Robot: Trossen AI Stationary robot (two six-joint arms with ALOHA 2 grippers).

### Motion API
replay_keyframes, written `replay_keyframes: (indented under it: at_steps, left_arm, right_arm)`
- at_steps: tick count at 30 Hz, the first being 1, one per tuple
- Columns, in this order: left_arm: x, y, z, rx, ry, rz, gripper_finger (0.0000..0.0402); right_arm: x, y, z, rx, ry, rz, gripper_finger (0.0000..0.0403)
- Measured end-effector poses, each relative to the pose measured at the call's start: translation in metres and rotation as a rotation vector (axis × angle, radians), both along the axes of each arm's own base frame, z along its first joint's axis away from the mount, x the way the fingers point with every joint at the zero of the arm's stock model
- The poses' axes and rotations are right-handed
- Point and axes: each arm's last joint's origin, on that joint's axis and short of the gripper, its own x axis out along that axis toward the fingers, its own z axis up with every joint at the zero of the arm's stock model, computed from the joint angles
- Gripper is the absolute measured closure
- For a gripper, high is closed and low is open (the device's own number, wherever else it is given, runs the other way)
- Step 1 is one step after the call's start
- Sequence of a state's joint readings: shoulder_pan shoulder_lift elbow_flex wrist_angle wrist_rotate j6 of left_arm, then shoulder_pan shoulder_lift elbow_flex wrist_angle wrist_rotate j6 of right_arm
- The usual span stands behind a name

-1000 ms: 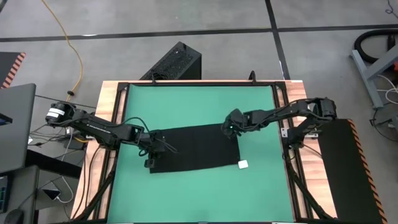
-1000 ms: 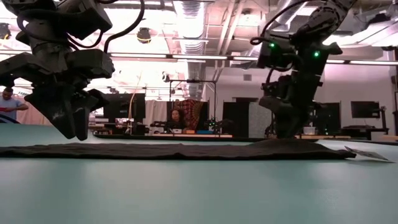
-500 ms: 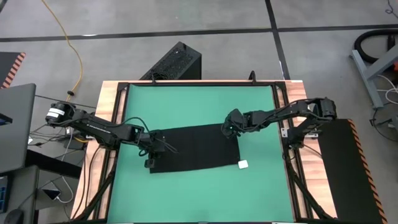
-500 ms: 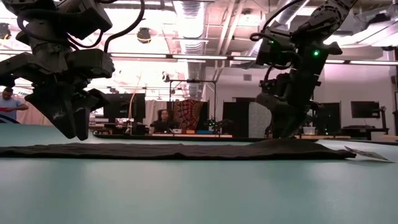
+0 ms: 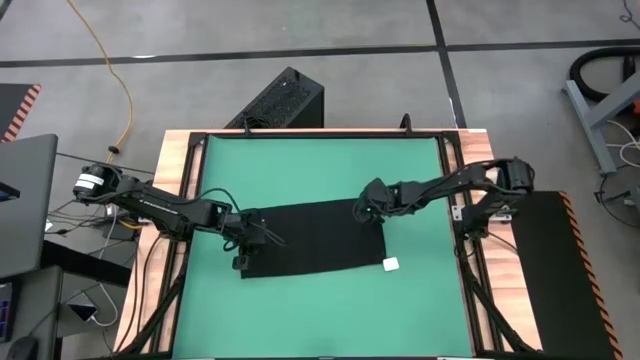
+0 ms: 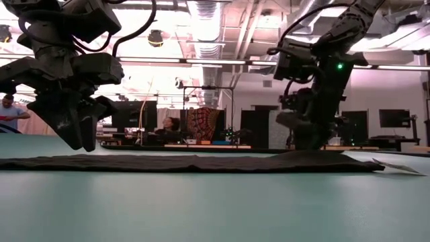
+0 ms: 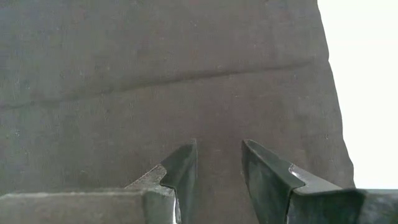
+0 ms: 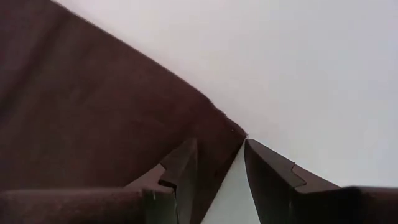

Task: Roll towel
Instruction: Fold the black towel

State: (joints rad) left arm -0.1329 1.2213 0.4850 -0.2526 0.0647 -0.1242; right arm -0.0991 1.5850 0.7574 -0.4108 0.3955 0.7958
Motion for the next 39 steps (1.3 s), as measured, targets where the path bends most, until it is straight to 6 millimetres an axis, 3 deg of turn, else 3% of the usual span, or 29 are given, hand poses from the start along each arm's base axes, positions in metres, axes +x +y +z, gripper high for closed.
replay_keyframes:
  at_steps: [8,17,25,34,39]
  left_arm:
    - [0.0,0.0,0.0,0.001,0.0,0.0,0.0286]
    - [0.0,0.0,0.0,0.0,0.001,0.0,0.0286]
    - [0.0,0.0,0.0,0.0,0.001,0.0,0.0286]
    - [0.004,0.0,0.003,-0.003,-0.053,0.001,0.0286]
    - [0.002,0.0,-0.006,0.011,-0.068,-0.011,0.0311]
  right_arm:
    - [0.002,0.002,-0.003,0.007,-0.003,-0.005,0.0264]
    - [-0.002,0.002,-0.003,0.011,0.028,-0.008,0.0389]
    - [-0.003,0.002,-0.001,-0.005,0.061,-0.019,0.0367]
    - [-0.001,0.001,0.008,-0.031,0.112,-0.023,0.0381]
    - [-0.001,0.001,0.008,-0.03,0.111,-0.021,0.038]
